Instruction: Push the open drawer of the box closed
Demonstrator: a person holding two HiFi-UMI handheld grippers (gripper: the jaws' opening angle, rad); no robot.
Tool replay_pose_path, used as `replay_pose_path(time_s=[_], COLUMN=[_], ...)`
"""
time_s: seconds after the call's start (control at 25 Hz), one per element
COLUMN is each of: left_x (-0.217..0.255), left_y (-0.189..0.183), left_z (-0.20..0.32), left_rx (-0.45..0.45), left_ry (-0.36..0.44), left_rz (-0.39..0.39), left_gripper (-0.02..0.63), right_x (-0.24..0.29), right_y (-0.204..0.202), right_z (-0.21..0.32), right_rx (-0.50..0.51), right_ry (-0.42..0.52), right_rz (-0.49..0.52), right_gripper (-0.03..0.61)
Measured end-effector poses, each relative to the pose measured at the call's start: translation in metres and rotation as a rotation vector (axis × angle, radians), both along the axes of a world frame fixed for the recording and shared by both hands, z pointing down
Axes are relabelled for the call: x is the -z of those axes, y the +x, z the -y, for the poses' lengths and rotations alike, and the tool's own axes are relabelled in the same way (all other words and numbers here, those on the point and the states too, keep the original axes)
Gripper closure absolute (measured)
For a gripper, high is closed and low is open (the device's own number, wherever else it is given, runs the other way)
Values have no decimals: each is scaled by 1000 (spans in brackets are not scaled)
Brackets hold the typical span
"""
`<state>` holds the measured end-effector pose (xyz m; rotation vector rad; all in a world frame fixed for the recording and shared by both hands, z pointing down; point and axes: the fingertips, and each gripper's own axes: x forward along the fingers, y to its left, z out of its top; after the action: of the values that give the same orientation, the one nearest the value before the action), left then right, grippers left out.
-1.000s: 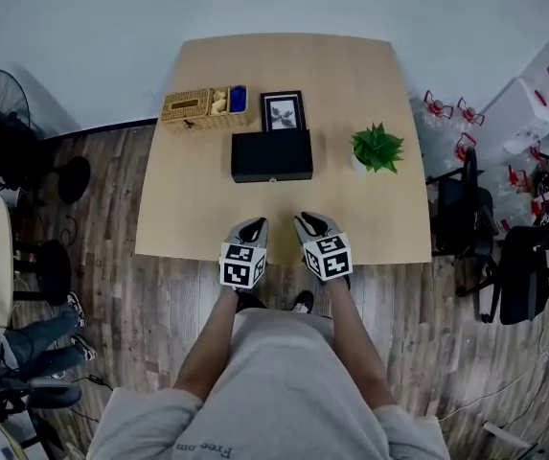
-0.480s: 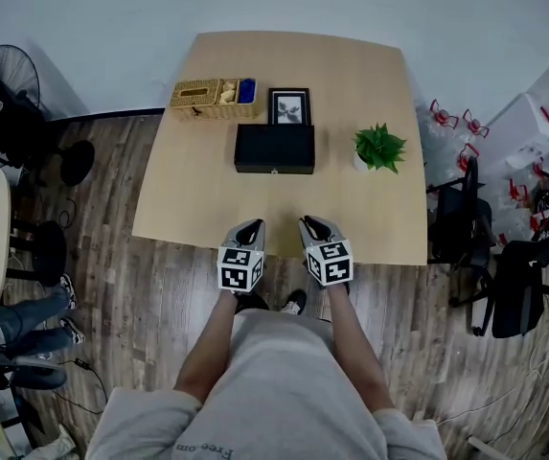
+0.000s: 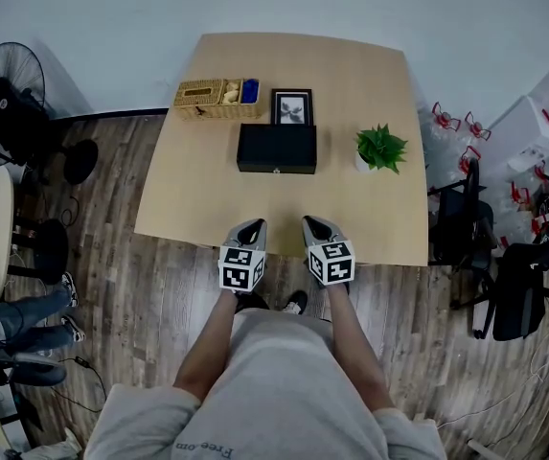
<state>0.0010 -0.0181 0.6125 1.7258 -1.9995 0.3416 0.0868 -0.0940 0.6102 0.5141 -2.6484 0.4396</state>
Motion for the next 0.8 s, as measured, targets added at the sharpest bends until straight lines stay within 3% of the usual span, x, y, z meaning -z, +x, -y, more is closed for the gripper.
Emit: replay_pose_path(time_s=[0.8], left_x=[4], left_y=[-5], left_z=[-6], left_rx=[10], left_ry=[4], left_rz=[9], left_gripper=[561], right_x=[4], right_y=[-2], right_z=[-5], right_rx=[15], right_ry=[18], right_rz=[-15], right_gripper=[577])
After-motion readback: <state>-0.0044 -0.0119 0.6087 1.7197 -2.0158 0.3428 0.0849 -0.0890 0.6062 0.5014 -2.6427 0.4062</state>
